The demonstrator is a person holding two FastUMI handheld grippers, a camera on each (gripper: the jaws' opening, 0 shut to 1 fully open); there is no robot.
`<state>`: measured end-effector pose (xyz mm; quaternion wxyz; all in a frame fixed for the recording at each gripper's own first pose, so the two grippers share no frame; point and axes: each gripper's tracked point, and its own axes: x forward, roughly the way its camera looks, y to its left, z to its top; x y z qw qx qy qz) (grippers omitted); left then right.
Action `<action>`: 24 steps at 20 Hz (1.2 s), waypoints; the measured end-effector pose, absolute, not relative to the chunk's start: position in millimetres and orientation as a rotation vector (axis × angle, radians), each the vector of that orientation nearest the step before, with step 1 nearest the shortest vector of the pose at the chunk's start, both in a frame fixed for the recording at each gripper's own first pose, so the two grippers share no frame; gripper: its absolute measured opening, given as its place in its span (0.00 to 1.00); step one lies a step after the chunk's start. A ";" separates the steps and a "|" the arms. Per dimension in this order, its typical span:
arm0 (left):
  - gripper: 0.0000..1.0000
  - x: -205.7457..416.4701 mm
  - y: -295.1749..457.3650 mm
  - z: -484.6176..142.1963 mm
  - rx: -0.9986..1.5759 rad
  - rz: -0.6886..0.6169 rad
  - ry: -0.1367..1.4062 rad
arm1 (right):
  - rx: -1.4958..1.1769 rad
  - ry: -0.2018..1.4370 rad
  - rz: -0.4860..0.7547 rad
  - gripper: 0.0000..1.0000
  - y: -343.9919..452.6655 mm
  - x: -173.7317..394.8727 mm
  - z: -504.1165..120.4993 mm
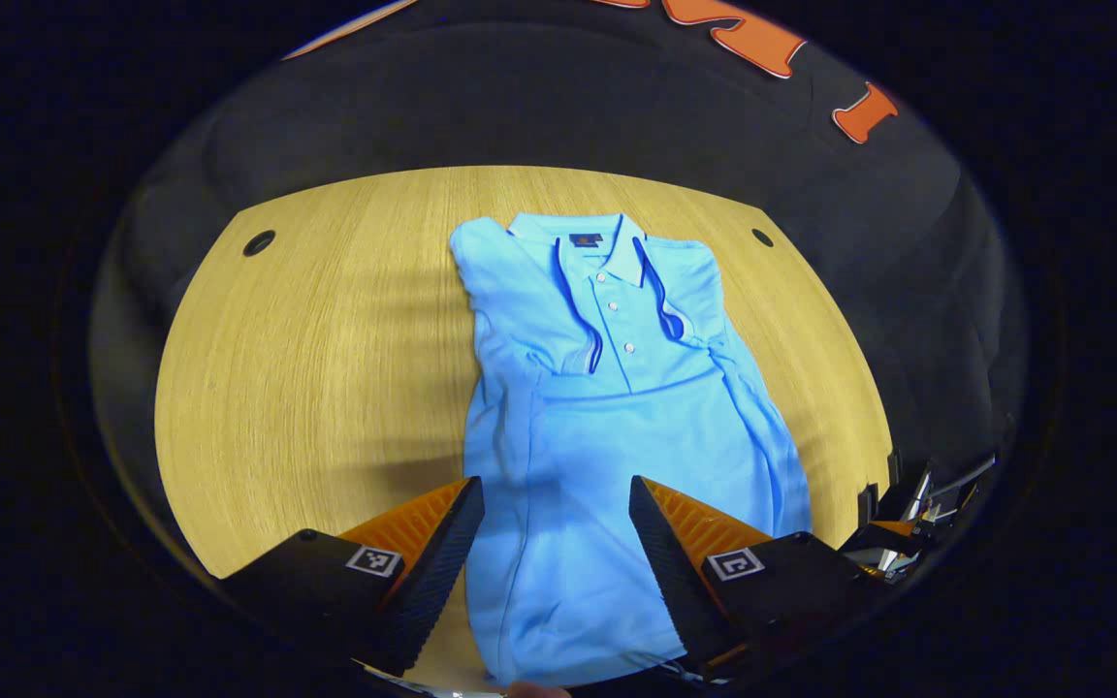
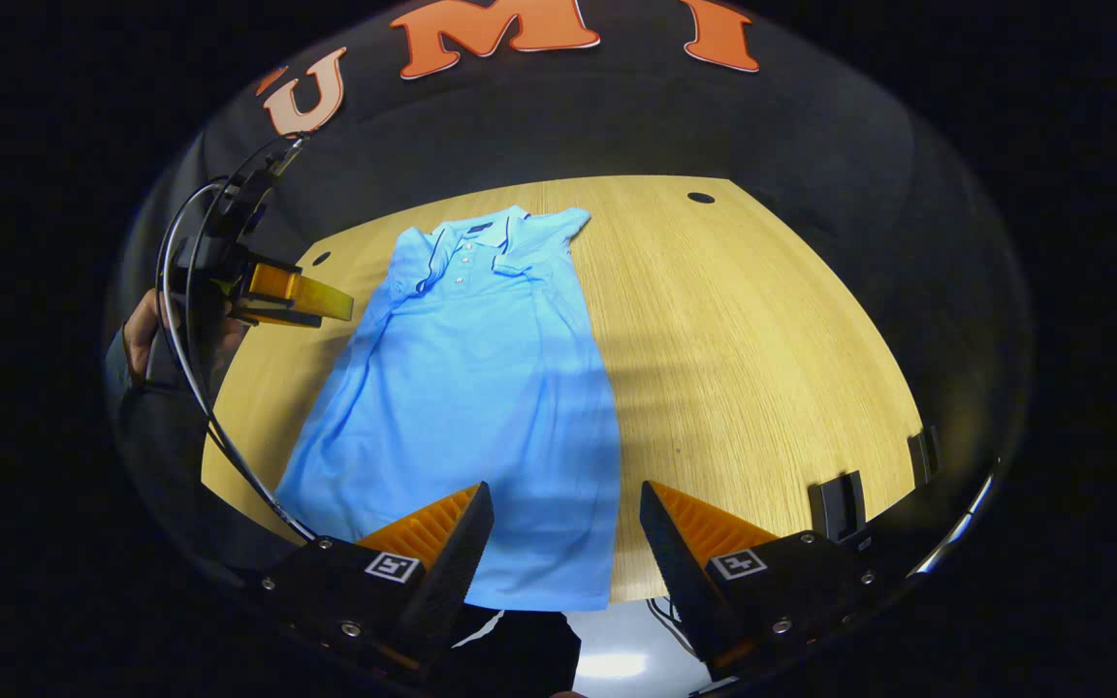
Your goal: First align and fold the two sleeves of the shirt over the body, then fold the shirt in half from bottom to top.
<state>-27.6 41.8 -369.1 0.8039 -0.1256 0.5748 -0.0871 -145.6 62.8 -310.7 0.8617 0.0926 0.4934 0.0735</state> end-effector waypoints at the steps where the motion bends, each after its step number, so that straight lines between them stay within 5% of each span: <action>1: 0.99 -42.1 41.9 -371.2 -0.271 -0.175 1.238 | 0.186 1.042 0.170 0.94 64.8 -149.0 -314.0; 15: 1.00 -218.1 50.9 -399.4 -0.274 -0.050 1.379 | 0.073 1.155 0.289 0.94 81.7 -203.1 -365.4; 24: 0.98 -247.8 47.5 -414.9 -0.191 -0.019 1.416 | 0.025 1.210 0.251 0.92 74.4 -210.2 -385.1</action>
